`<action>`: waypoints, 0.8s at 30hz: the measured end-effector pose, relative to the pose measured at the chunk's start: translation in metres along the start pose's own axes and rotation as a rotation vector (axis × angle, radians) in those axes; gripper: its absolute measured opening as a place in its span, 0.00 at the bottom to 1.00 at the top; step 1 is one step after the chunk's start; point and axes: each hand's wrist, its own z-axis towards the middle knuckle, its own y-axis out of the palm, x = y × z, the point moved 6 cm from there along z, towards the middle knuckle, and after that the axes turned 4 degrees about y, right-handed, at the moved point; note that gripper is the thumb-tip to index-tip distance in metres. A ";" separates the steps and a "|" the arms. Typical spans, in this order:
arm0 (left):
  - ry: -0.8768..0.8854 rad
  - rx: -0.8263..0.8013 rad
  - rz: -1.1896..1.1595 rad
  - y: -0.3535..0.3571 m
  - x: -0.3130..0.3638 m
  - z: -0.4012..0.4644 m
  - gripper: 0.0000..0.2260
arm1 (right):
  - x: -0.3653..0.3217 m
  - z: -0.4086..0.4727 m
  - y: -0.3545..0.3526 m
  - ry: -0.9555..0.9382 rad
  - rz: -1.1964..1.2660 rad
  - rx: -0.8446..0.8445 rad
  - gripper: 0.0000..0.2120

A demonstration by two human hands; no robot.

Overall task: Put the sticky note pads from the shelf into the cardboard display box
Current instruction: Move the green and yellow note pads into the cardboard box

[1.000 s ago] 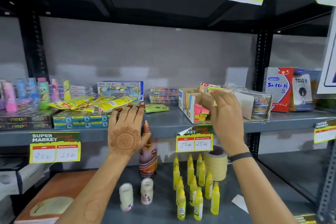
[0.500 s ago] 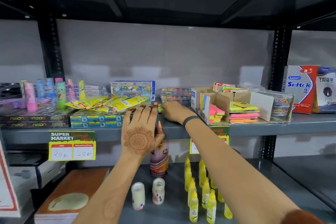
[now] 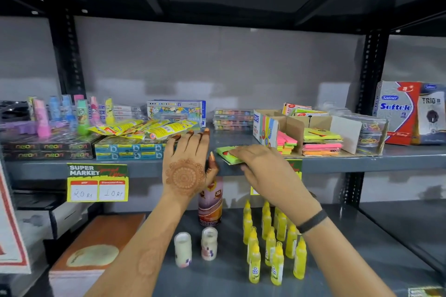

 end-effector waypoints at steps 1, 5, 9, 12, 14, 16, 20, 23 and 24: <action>0.000 -0.001 -0.003 0.000 0.000 0.000 0.24 | 0.000 0.000 0.000 -0.005 -0.007 0.043 0.21; 0.002 0.038 -0.014 -0.001 0.000 0.000 0.23 | -0.001 -0.005 -0.023 -0.026 0.037 0.239 0.20; -0.002 0.056 0.008 -0.001 0.000 0.000 0.23 | 0.020 -0.012 -0.077 0.076 0.143 0.597 0.20; -0.003 0.051 0.006 -0.001 0.000 0.000 0.23 | 0.055 -0.015 -0.097 0.214 0.084 0.724 0.16; 0.001 0.051 -0.006 -0.001 0.001 0.000 0.23 | 0.083 -0.017 -0.094 0.319 0.006 0.700 0.15; -0.002 0.044 -0.013 -0.001 0.000 0.000 0.23 | 0.107 -0.019 -0.082 0.408 -0.057 0.624 0.15; -0.008 0.022 -0.016 0.001 -0.001 0.000 0.23 | 0.123 -0.022 -0.053 0.440 -0.155 0.455 0.10; -0.007 0.019 -0.012 0.000 -0.001 0.000 0.23 | 0.126 -0.022 -0.042 0.435 -0.170 0.412 0.14; -0.008 0.016 -0.011 0.000 -0.001 0.001 0.23 | 0.127 -0.021 -0.039 0.431 -0.172 0.391 0.18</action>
